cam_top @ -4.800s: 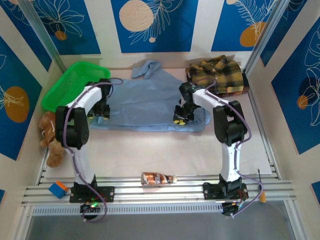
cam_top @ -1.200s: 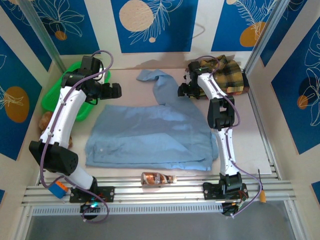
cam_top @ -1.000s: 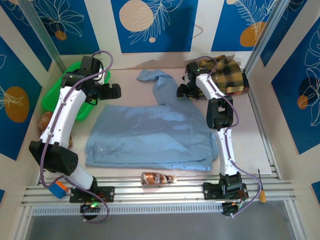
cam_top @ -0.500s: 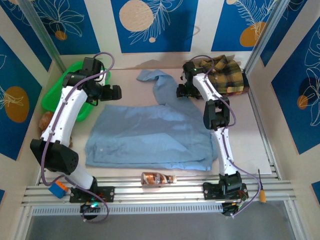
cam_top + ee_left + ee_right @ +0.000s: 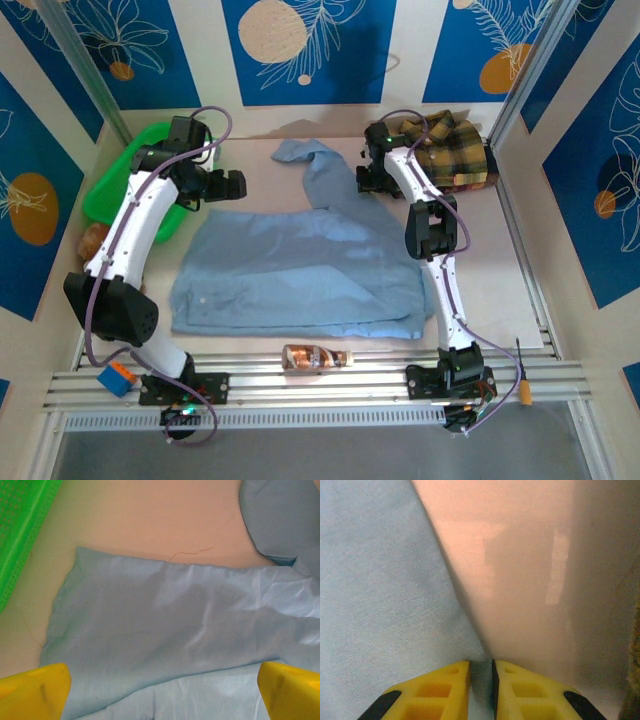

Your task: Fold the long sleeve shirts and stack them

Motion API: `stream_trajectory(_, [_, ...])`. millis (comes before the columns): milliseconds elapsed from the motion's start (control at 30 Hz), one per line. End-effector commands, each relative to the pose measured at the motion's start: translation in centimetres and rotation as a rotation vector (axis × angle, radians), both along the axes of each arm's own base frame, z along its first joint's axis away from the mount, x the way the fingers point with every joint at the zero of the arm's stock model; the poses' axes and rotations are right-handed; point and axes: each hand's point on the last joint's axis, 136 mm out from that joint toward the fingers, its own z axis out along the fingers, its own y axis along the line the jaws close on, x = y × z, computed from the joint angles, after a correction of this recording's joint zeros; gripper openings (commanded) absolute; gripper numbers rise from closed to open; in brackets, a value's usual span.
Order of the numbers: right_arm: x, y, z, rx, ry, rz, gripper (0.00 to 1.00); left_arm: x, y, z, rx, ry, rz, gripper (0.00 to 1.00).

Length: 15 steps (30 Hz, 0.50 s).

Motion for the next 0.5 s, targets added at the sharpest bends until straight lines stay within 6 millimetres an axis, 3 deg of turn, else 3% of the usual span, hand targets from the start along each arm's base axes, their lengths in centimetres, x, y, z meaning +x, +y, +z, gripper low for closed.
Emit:
stream_trajectory(0, [-0.3, 2.7, -0.4, 0.071, 0.005, 0.042, 0.19, 0.0, -0.1, -0.5, -0.01, 0.013, -0.012, 0.96])
stream_trajectory(267, [-1.2, 2.3, -0.3, 0.044, 0.026, 0.015, 0.0, -0.4, 0.1, -1.1, -0.008, 0.016, -0.011, 0.95])
stream_trajectory(467, [-0.6, 0.6, 4.1, -0.021, -0.086, -0.002, 0.0, -0.4, 0.4, -2.1, -0.004, 0.03, 0.01, 0.95])
